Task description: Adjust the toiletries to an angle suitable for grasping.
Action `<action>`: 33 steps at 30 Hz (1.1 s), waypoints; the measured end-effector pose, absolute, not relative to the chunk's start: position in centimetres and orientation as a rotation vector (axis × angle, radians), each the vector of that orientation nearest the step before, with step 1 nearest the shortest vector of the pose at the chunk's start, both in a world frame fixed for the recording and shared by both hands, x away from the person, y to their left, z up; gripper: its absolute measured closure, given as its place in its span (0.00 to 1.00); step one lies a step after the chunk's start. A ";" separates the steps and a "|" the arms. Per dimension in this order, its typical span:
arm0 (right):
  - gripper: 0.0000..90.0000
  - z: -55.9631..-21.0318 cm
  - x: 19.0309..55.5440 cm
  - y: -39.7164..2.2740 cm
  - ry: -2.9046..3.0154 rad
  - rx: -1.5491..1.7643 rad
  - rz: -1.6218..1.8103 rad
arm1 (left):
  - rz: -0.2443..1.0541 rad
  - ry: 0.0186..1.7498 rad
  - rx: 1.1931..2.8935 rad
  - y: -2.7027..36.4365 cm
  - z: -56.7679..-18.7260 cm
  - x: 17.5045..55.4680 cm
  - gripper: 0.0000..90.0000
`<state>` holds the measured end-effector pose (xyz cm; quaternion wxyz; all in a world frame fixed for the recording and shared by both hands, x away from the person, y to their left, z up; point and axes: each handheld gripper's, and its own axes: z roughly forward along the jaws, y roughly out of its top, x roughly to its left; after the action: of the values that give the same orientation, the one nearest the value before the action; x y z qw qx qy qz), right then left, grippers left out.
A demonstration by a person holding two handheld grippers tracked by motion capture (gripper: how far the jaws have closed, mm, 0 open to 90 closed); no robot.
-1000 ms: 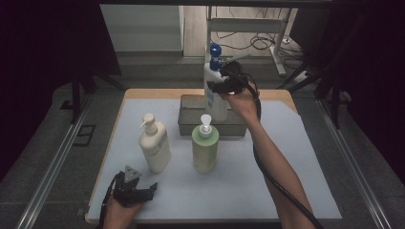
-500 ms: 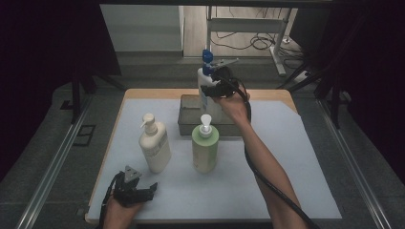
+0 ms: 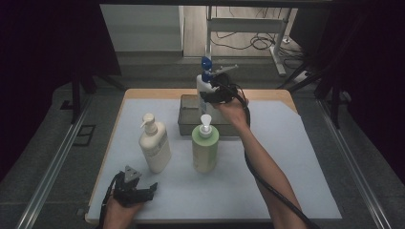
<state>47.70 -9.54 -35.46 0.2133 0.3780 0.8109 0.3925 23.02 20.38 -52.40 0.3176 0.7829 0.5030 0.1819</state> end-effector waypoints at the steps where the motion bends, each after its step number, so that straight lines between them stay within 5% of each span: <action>1: 0.45 -35.6 47.6 -9.6 2.255 1.052 1.089 | 0.479 1.324 2.060 20.4 -52.4 23.0 0.14; 33: 0.44 -38.0 46.9 -10.3 2.313 1.073 1.081 | 0.480 1.323 2.060 20.4 -52.4 23.0 0.14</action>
<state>46.87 -10.28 -38.00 0.1848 0.3808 0.8208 0.3837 23.01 20.38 -52.41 0.3179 0.7829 0.5028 0.1823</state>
